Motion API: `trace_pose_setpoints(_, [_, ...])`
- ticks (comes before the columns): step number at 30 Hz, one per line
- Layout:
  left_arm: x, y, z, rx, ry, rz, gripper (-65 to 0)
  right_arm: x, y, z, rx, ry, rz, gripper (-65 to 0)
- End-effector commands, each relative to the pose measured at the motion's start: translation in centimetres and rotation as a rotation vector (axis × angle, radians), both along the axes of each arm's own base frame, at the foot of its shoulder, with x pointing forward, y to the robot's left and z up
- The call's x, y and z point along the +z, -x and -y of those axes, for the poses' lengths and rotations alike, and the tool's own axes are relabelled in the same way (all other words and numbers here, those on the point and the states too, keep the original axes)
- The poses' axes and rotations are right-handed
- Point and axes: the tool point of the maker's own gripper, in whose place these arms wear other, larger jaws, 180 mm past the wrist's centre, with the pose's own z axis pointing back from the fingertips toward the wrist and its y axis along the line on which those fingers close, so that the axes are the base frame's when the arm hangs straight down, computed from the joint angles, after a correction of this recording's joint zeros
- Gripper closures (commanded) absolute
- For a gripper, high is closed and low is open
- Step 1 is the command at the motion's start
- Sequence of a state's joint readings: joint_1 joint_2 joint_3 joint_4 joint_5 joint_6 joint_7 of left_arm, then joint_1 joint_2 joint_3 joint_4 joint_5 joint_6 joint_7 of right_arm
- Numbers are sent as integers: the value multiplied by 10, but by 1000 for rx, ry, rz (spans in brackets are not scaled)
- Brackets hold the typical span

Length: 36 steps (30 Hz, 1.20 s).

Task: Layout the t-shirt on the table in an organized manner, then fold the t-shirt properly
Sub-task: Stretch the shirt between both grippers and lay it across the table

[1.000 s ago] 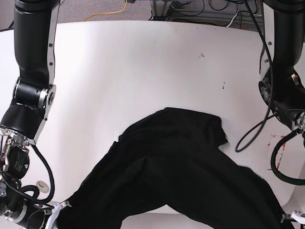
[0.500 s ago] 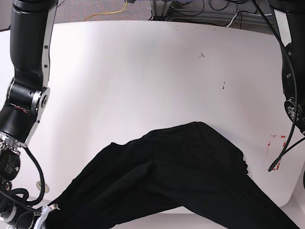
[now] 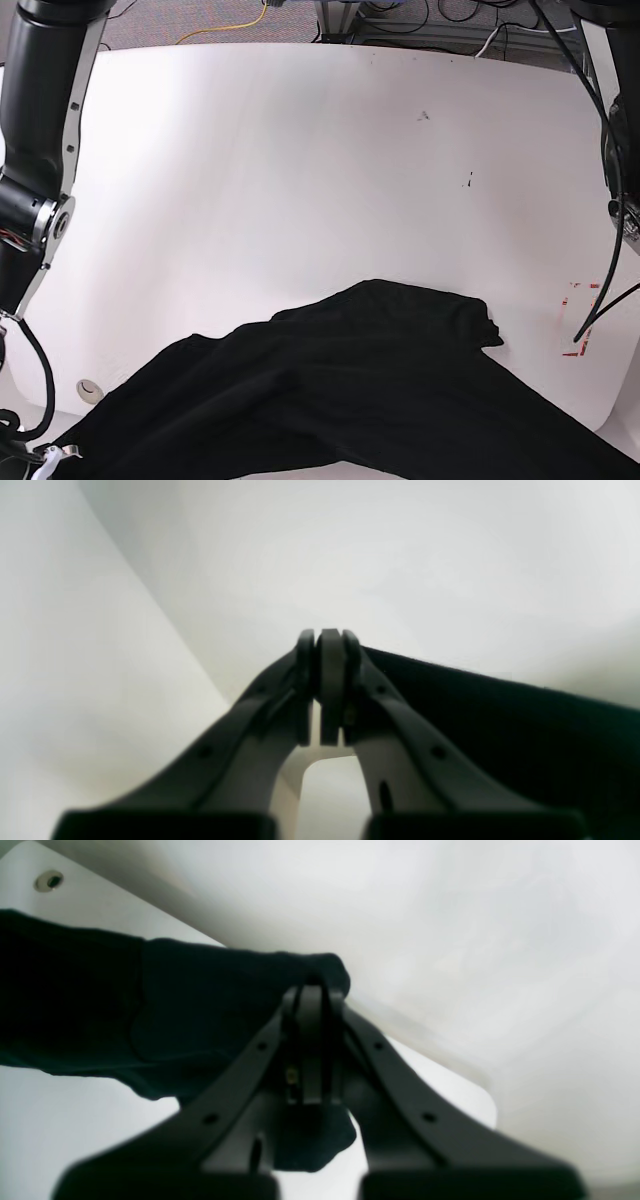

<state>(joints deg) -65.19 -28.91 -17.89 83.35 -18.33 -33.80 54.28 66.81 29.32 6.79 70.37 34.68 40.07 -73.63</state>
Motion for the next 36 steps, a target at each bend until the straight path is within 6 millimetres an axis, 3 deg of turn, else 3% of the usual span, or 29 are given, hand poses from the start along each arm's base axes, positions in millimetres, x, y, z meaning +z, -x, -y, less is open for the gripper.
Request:
trace_pose_setpoints(1, [28,15,-12,17,18,90,0,40,2,-3,16,-18,106,0])
trace_pose_setpoints(5, [27,17,-16,24,27,94,0,49,2,-3,16,-16,122,0])
trace_pose_setpoints(10, [10,15,-22,41,20,52,0,57,3,-3,16,-16,137,0])
trace_pose_setpoints(13, [-5,16,-28,53,36,30,0,59,3,-3,15,-17,140,0])
trace_pose_setpoints(17, [-38,20,-45,90,72,-26,0,59,3,-3,15,-17,141,0])
trace_pose_setpoints(26, [-85,38,-63,160,92,-116,0,60,3,-2,12,-16,140,0])
trace_pose_setpoints(36, [-100,41,-68,172,98,-142,0,60,3,-2,12,-16,142,0])
